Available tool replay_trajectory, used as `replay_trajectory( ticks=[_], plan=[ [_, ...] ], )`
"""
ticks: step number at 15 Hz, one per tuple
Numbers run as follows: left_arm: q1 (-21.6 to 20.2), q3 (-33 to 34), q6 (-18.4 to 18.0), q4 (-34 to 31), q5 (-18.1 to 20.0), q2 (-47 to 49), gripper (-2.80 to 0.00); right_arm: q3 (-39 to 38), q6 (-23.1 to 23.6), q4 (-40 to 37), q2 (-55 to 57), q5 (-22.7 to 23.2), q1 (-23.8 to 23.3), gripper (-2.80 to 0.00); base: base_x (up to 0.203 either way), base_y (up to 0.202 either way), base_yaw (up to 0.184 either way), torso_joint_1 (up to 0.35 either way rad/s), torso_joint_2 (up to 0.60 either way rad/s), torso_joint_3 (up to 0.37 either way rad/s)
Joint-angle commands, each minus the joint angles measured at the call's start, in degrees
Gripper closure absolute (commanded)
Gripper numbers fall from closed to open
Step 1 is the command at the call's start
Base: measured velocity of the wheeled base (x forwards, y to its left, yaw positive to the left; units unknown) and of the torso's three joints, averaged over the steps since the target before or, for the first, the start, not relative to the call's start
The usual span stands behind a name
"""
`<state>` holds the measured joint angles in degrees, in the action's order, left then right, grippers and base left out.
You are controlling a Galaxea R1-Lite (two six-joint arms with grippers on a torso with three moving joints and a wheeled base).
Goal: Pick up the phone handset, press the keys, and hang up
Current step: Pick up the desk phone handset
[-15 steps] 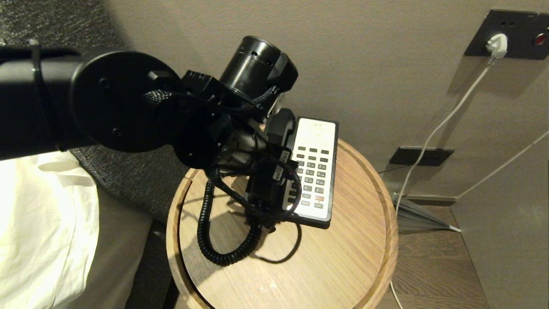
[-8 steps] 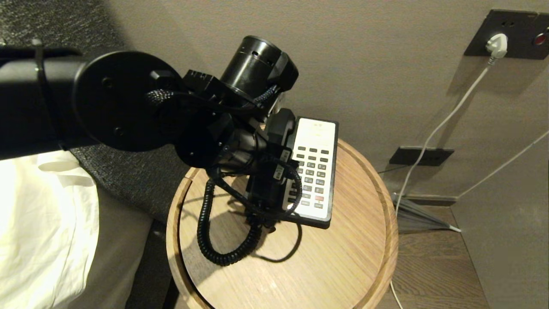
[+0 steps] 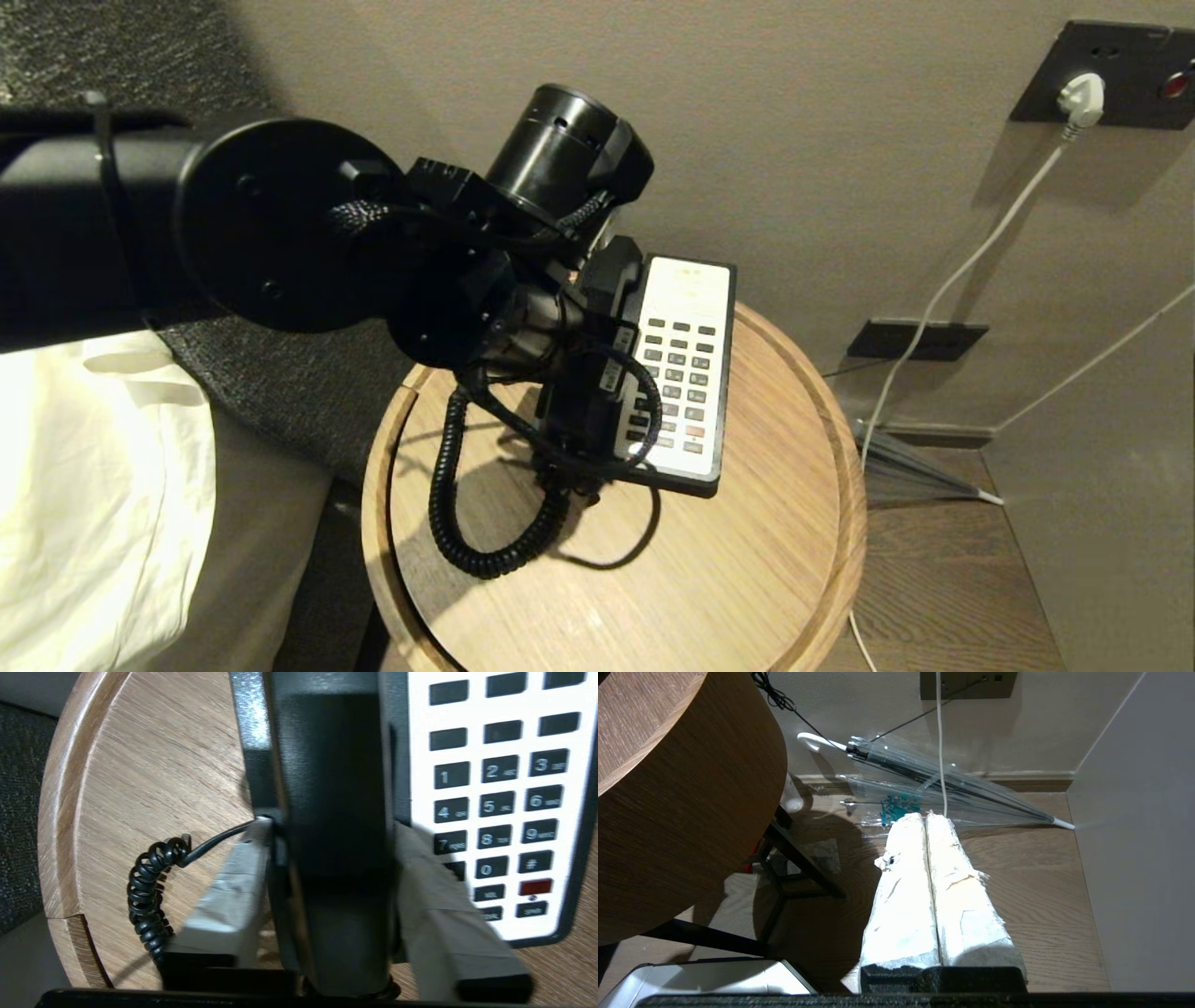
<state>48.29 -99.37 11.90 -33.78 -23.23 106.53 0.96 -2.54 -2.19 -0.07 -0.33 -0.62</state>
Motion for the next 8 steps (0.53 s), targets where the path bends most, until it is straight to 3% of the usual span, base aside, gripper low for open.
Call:
replay_trajectory(
  ticks=[1,8],
  plan=[
    [-0.03,-0.04,0.12,-0.25,-0.24,-0.18,0.0,0.0,-0.01,0.0,-0.1,-0.03,0.01,0.0,0.0,0.0,0.0,0.0,0.0,0.0],
    [0.11,-0.62,-0.07,-0.31,-0.91,-2.84,0.0,0.0,-0.01,0.0,-0.1,-0.03,0.01,0.0,0.0,0.0,0.0,0.0,0.0,0.0]
  ],
)
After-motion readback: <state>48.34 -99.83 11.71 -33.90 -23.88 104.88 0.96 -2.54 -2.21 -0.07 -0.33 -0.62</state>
